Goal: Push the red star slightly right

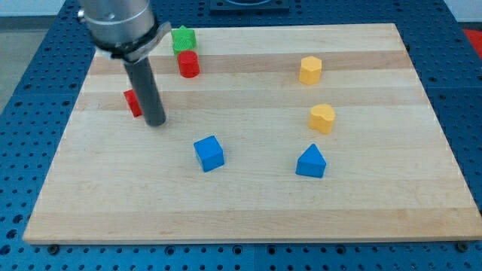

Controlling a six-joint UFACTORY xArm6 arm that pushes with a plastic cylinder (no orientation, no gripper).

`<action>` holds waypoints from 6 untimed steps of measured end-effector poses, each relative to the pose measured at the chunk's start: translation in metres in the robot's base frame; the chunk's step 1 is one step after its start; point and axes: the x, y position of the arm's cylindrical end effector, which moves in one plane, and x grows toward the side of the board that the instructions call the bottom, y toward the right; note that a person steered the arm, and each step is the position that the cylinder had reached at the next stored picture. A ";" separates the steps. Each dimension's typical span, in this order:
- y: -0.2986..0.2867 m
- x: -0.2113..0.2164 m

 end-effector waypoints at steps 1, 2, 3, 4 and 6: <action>-0.040 0.008; -0.073 -0.016; -0.081 -0.043; -0.061 -0.055; -0.003 -0.065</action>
